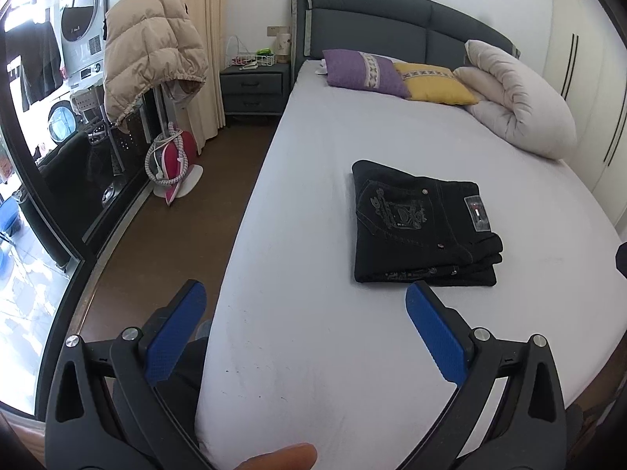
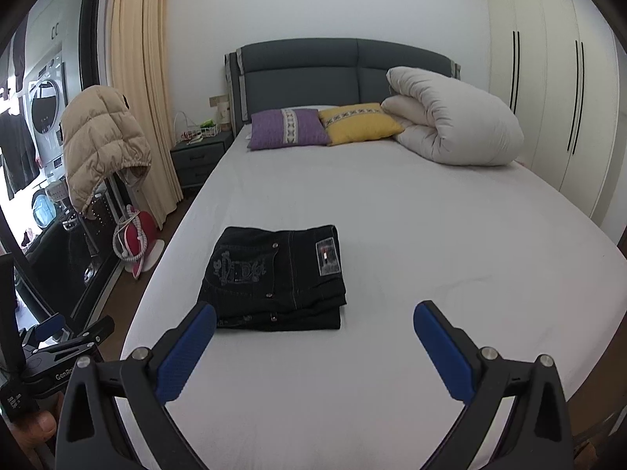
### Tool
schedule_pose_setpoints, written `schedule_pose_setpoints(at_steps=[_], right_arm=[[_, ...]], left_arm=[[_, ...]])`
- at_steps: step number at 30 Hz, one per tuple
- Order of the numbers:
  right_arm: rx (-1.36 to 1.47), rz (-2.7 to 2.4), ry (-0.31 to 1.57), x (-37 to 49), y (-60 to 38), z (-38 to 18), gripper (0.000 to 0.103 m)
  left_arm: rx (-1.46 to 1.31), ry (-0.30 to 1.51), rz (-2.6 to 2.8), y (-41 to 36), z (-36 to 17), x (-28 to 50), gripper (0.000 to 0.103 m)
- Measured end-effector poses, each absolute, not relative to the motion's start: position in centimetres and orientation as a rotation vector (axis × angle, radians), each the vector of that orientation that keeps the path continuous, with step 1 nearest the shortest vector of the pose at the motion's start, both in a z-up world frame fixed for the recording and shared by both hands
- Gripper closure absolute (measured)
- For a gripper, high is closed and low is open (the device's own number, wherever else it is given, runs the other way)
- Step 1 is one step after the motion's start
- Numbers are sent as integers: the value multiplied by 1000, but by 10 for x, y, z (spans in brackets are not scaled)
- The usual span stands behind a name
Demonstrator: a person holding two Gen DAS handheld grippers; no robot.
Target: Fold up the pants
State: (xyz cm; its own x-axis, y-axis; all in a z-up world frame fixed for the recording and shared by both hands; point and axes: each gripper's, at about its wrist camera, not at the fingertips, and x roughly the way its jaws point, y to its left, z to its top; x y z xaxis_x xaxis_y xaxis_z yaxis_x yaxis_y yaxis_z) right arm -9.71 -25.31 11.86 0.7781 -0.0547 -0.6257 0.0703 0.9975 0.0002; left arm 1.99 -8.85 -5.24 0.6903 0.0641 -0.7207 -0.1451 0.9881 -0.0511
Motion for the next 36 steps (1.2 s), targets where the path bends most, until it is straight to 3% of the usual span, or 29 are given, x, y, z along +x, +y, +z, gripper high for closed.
schedule_pose_setpoints(at_steps=[36], right_arm=[[19, -23, 762, -90, -248, 95, 0]], left_arm=[[-61, 871, 97, -114, -87, 31, 0]])
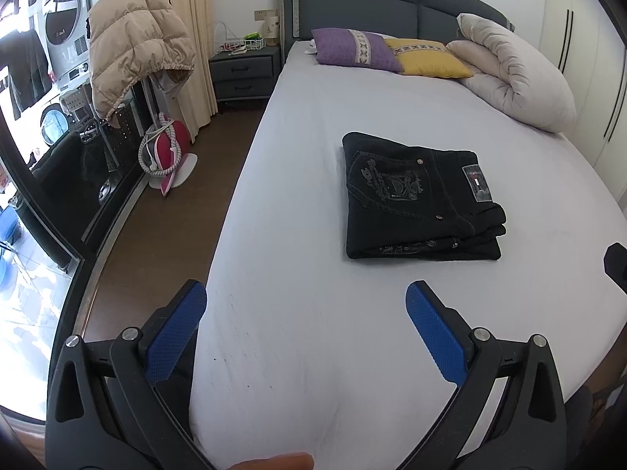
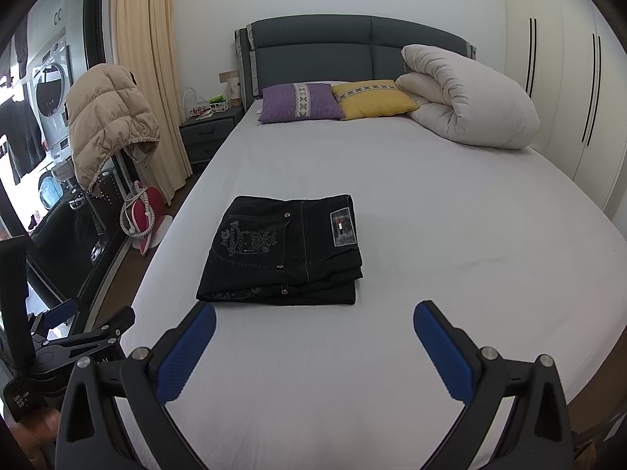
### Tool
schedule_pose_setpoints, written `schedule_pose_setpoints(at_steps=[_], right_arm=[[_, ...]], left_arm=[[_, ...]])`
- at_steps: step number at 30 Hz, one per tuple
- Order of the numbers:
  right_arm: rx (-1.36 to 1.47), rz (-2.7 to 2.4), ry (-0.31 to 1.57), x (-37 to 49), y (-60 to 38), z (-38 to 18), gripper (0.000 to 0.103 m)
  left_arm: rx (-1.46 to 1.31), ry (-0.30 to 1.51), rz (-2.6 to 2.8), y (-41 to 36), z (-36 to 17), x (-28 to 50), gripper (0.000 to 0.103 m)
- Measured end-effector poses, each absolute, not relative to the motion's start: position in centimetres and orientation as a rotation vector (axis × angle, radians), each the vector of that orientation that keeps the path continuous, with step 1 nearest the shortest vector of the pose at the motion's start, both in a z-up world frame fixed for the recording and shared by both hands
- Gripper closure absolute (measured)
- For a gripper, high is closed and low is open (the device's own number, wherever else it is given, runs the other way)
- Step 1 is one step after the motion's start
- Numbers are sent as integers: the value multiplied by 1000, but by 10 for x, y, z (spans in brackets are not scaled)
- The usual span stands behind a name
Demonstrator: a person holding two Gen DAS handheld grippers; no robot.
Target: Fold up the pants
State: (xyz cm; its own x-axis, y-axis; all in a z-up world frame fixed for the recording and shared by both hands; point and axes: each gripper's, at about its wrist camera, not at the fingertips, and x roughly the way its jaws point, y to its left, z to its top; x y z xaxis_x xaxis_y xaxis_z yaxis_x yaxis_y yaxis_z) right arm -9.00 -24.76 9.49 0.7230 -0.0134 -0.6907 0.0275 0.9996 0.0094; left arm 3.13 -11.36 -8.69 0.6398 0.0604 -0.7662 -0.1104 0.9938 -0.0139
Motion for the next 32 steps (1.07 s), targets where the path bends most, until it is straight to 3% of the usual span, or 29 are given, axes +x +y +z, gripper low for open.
schedule_pose_setpoints(at_steps=[32], right_arm=[[16, -12, 783, -91, -247, 87, 0]], left_arm=[[-23, 880, 74, -121, -97, 36, 0]])
